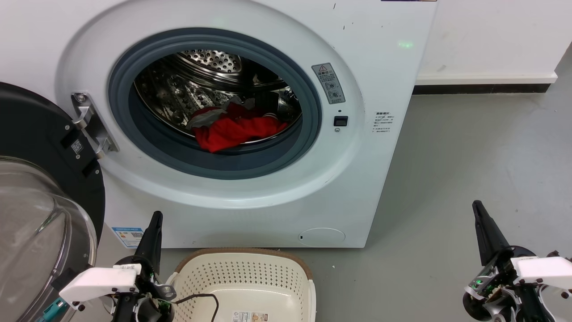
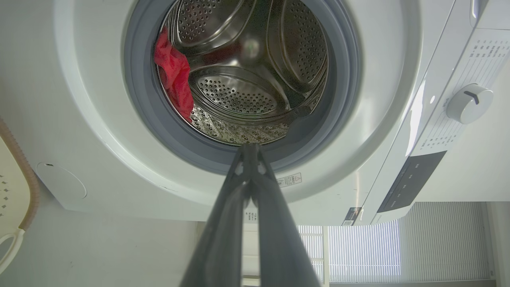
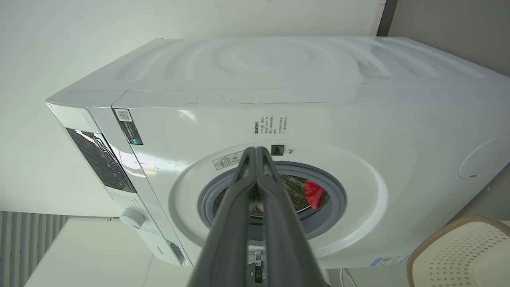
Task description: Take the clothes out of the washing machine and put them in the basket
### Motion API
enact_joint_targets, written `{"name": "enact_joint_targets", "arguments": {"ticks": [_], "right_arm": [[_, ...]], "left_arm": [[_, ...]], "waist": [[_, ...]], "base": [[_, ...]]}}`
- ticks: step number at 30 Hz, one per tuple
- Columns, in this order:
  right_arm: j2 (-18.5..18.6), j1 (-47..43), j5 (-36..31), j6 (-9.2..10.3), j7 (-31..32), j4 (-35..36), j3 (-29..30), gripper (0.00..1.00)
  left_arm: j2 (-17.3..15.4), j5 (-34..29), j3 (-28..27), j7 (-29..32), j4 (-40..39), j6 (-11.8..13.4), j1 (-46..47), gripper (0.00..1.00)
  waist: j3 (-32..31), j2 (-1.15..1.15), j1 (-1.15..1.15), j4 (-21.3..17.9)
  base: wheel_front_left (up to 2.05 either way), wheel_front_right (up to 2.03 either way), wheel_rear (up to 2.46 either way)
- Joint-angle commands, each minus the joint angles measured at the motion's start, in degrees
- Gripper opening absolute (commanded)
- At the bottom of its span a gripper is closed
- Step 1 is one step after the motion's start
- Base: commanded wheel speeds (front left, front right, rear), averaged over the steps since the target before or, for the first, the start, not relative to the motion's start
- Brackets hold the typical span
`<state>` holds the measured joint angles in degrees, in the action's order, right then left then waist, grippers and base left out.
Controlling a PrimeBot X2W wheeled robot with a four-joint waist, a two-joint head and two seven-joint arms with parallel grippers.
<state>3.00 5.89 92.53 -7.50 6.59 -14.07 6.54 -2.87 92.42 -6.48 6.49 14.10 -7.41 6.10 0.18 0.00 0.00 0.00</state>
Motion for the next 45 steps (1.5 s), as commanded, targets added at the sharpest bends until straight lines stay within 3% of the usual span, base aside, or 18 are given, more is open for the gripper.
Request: {"name": "enact_joint_targets", "arguments": {"ticks": [1,27,28,35,45], "right_arm": [[-0.19,0.73,-0.26,0.02,0.03,-0.06,-0.02,0.0],[-0.19,0.73,-0.25,0.02,0.02,-0.06,-0.03,0.0],[0.01,-0.09,0.0,0.0,-0.03,-0.14,-0.01,1.0],[-0.04,-1.45,-1.15,0.01,-1.38,-1.1,-0.41,1.0],[-0.04,-2.19,-9.89,0.01,-3.91,0.92,-0.14,1.0]], "left_arm": [[-0.01,0.0,-0.15,0.25,-0.03,-0.25,0.33,0.0],[-0.01,0.0,-0.15,0.25,-0.03,-0.25,0.33,0.0],[0.01,0.0,0.04,-0.06,0.16,0.01,-0.07,1.0],[0.13,-1.41,0.33,-1.46,0.53,0.07,-1.47,1.0],[0.1,-11.13,0.37,-3.97,-2.01,0.93,-2.05,1.0]], "waist": [[0.0,0.0,0.0,0.0],[0.0,0.0,0.0,0.0],[0.0,0.0,0.0,0.0],[0.02,0.0,0.0,0.06],[0.12,0.0,0.0,0.14]], "base": [[0.0,0.0,0.0],[0.0,0.0,0.0],[0.0,0.0,0.0],[0.0,0.0,0.0],[0.0,0.0,0.0]]}}
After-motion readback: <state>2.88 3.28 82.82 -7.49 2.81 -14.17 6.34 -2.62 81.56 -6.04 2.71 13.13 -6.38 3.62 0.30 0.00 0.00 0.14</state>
